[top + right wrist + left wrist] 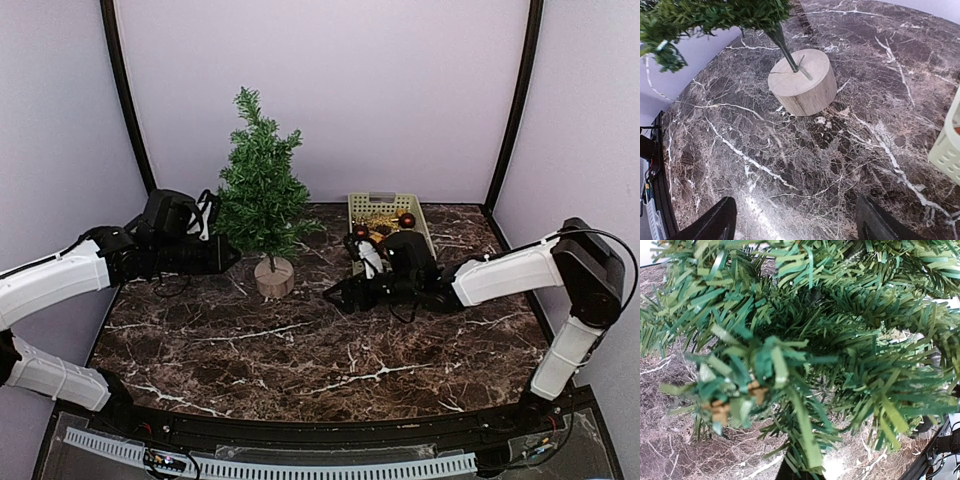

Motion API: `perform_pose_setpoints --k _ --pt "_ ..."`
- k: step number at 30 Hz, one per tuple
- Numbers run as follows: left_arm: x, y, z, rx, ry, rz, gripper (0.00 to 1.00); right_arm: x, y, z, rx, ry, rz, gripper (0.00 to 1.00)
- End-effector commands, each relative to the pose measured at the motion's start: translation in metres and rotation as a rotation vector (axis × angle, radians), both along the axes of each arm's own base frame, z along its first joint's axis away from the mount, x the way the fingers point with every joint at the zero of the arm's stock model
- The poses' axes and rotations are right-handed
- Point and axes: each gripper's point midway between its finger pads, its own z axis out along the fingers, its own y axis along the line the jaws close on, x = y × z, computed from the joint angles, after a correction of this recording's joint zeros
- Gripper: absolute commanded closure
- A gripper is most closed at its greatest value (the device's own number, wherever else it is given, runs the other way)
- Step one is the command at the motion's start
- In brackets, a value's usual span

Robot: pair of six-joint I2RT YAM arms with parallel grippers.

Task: Decorate the small christmas tree
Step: Wrap the side of the string light in the gap of the branches.

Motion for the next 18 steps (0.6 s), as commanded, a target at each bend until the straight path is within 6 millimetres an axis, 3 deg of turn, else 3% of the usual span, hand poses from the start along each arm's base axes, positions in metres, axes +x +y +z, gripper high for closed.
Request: perform_pose_setpoints --k 1,7,9,13,18 --pt "-0.003 0.007 0.003 -0.003 -0.015 0.004 1.00 0.018 0.025 0.021 0.091 -0.055 0.032 0.21" --pt "-0.003 0.010 0.002 -0.004 -0.017 0.010 1.00 0.018 0.039 0.017 0.144 -0.038 0.071 0.43" --pt "-0.002 0.010 0.001 -0.003 -0.017 0.012 1.00 0.020 0.040 0.013 0.141 -0.038 0.069 0.54" --pt "-0.001 0.013 -0.002 0.006 -0.013 0.015 1.00 0.019 0.041 0.015 0.137 -0.034 0.076 0.98" --pt "0.000 0.016 -0.005 0.014 -0.013 0.020 1.00 -0.003 0.026 0.036 0.125 -0.035 0.101 1.00"
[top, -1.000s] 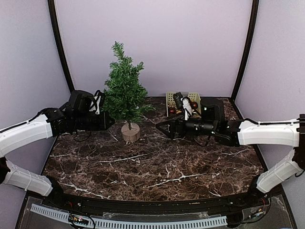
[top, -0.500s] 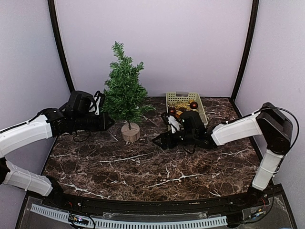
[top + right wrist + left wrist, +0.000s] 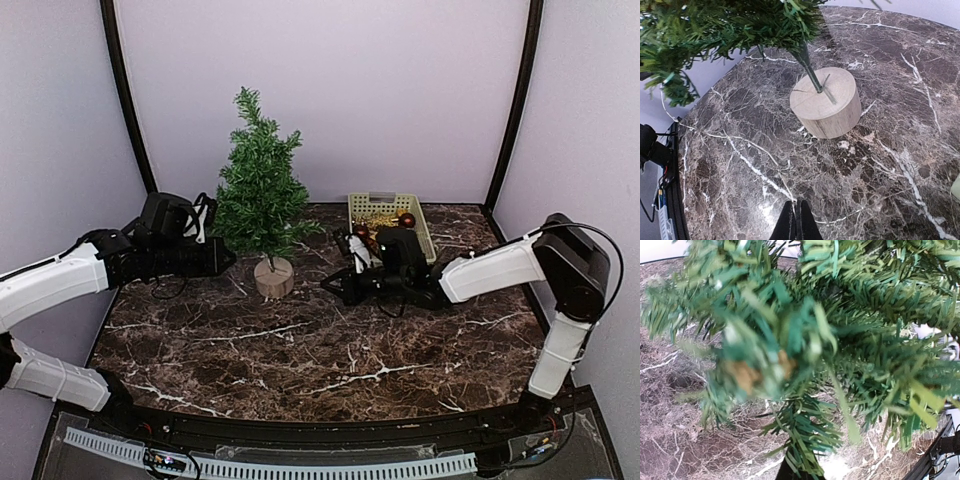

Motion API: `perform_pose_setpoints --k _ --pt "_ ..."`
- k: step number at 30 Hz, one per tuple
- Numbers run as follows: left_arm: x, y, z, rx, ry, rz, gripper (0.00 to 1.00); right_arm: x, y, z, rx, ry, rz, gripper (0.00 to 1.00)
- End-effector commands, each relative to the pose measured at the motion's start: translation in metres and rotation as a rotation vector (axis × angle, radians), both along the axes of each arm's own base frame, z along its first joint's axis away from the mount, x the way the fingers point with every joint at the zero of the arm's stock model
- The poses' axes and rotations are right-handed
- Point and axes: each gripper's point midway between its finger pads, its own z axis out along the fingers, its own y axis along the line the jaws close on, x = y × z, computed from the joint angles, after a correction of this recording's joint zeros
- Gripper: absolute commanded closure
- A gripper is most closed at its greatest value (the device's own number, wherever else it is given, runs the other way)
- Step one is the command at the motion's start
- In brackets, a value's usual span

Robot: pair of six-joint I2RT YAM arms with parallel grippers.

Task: Decorate the small christmas tree
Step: Wrap the side of the string light in the gap of the branches.

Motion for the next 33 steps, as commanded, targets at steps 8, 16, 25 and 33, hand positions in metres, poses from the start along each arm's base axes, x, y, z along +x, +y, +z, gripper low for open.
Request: perform_pose_setpoints --k 8,16,25,33 --pt "0.006 0.008 0.001 0.008 -0.020 0.015 1.00 -0.046 -0.030 0.077 0.031 -0.080 0.050 1.00" --pt "0.006 0.009 -0.001 0.010 -0.014 0.020 1.00 -0.028 -0.034 0.099 0.052 -0.108 -0.056 1.00" --pt "0.004 0.011 -0.007 0.017 0.001 0.027 1.00 -0.008 -0.028 0.121 0.127 -0.107 -0.135 1.00" --pt "0.004 0.012 -0.008 0.021 0.001 0.029 1.00 0.000 -0.035 0.125 0.149 -0.086 -0.176 1.00"
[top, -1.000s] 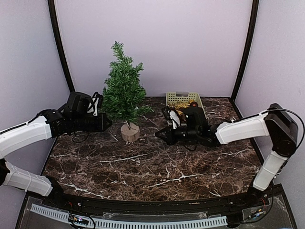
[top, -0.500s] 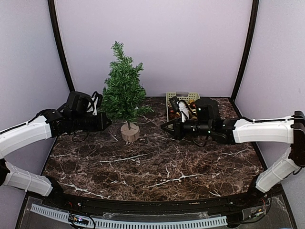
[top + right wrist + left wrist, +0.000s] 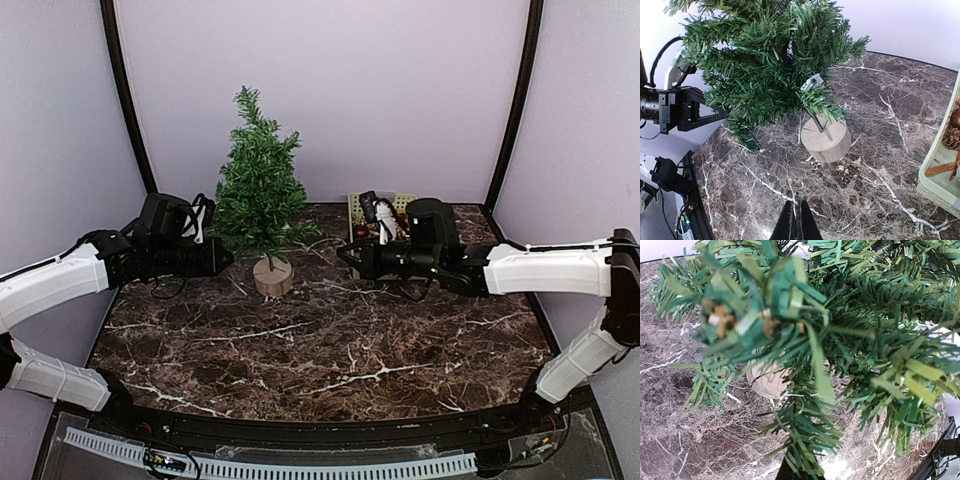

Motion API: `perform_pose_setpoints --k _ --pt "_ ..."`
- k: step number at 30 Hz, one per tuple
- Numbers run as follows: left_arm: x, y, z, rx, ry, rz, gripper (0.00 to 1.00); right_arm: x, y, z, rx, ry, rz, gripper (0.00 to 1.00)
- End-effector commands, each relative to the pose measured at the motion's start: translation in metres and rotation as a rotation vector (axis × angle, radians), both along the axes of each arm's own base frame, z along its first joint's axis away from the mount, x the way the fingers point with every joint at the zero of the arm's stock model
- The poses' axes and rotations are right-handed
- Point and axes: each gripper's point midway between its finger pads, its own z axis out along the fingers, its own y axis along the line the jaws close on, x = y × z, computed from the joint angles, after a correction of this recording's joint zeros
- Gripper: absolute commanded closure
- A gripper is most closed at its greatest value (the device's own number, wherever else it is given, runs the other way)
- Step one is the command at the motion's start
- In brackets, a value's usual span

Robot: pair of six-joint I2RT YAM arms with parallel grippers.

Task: Decorate the small christmas tree
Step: Wrap the side of the string light in the gap of the branches.

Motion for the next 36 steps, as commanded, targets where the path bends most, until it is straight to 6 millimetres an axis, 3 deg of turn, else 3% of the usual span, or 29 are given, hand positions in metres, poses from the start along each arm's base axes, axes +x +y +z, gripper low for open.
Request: perform_pose_setpoints --k 1,4,14,18,22,31,36 --pt "0.000 0.005 -0.003 0.013 -0.003 0.013 1.00 0.014 -0.001 0.021 0.062 -0.022 -0.047 1.00" --pt "0.001 0.006 -0.003 0.019 -0.004 0.016 1.00 0.019 0.000 0.006 0.049 0.010 -0.054 1.00" --pt "0.002 0.011 -0.005 0.029 -0.003 0.027 1.00 0.039 0.003 -0.013 0.062 0.047 -0.092 1.00" --pt "0.003 0.011 -0.005 0.029 -0.004 0.027 1.00 0.045 0.009 -0.033 0.035 0.067 -0.091 1.00" --pt "0.004 0.012 -0.006 0.032 -0.003 0.027 1.00 0.048 0.014 -0.050 0.025 0.087 -0.084 1.00" --pt "0.010 0.016 -0.008 0.037 -0.007 0.039 1.00 0.055 0.019 -0.066 0.017 0.095 -0.094 1.00" --pt "0.019 0.017 -0.005 0.030 -0.028 0.040 1.00 0.050 0.022 -0.084 -0.017 0.110 -0.079 1.00"
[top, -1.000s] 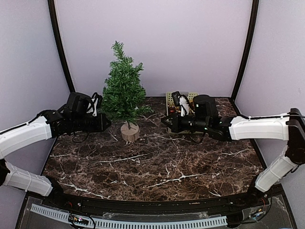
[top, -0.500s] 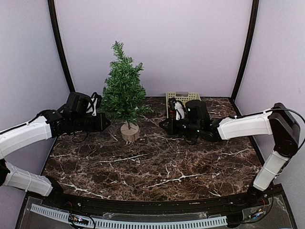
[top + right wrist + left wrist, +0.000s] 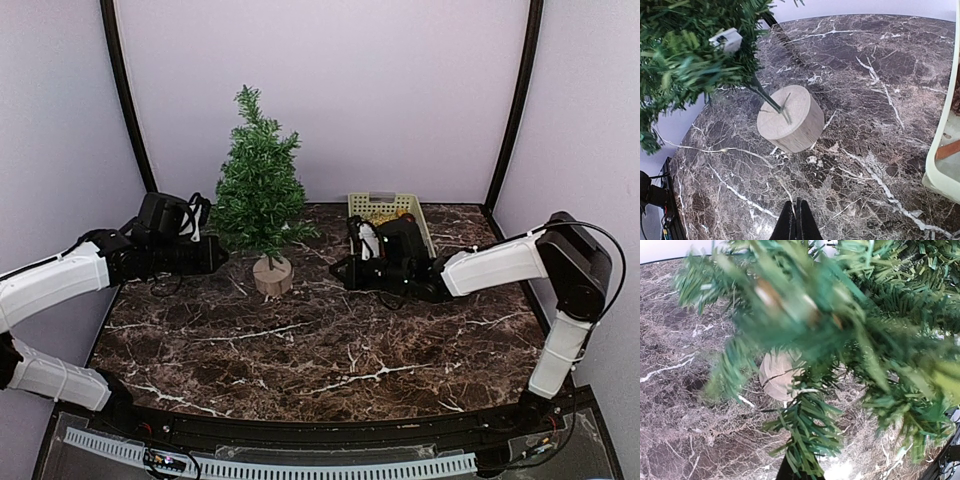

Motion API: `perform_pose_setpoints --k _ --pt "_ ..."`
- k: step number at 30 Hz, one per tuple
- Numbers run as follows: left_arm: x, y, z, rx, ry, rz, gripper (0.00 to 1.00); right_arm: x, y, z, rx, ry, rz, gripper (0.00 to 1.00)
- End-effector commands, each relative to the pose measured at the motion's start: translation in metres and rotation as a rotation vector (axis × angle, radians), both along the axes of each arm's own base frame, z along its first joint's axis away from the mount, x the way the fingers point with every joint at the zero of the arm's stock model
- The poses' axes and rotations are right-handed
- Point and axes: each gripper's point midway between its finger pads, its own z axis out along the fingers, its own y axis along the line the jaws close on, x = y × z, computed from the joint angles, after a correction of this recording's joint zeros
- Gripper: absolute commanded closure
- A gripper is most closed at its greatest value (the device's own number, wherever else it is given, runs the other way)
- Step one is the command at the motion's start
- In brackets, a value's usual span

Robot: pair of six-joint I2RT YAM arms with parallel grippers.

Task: Decorate the small christmas tree
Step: Wrap the side of the string light in the gap of the branches.

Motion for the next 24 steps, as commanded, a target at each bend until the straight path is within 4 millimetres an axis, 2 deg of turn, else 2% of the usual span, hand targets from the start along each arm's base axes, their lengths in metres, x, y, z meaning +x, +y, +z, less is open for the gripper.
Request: perform_pose_setpoints --k 1,8,10,11,12,13,14,16,18,21,24 --pt "0.012 0.007 0.000 0.012 -0.030 0.010 1.00 0.002 0.007 0.003 0.012 -0.035 0.009 1.00" --pt "0.029 0.020 -0.004 0.010 -0.040 0.025 1.00 -0.023 0.024 -0.001 -0.032 -0.045 0.057 1.00" --pt "0.031 0.022 -0.002 0.015 -0.041 0.028 0.94 -0.030 0.029 -0.001 -0.030 -0.042 0.068 1.00" --pt "0.030 0.022 -0.001 0.017 -0.045 0.024 0.86 -0.032 0.030 0.000 -0.028 -0.041 0.072 1.00" --pt "0.029 0.023 0.002 0.017 -0.050 0.021 0.73 -0.034 0.032 0.001 -0.022 -0.040 0.075 1.00" --pt "0.027 0.024 0.004 0.021 -0.054 0.018 0.67 -0.036 0.033 0.001 -0.020 -0.040 0.080 1.00" --pt "0.024 0.026 0.008 0.024 -0.062 0.018 0.53 -0.037 0.035 0.002 -0.015 -0.040 0.082 1.00" --pt "0.019 0.031 0.016 0.038 -0.071 0.024 0.37 -0.039 0.037 0.002 -0.012 -0.040 0.087 1.00" --pt "0.011 0.037 0.023 0.043 -0.072 0.036 0.28 -0.040 0.039 0.004 -0.007 -0.044 0.092 1.00" --pt "-0.003 0.040 0.035 0.010 -0.067 0.040 0.25 -0.040 0.041 0.008 0.000 -0.051 0.094 1.00" --pt "-0.019 0.022 0.041 -0.080 -0.050 -0.004 0.23 -0.040 0.042 0.011 0.003 -0.059 0.097 1.00"
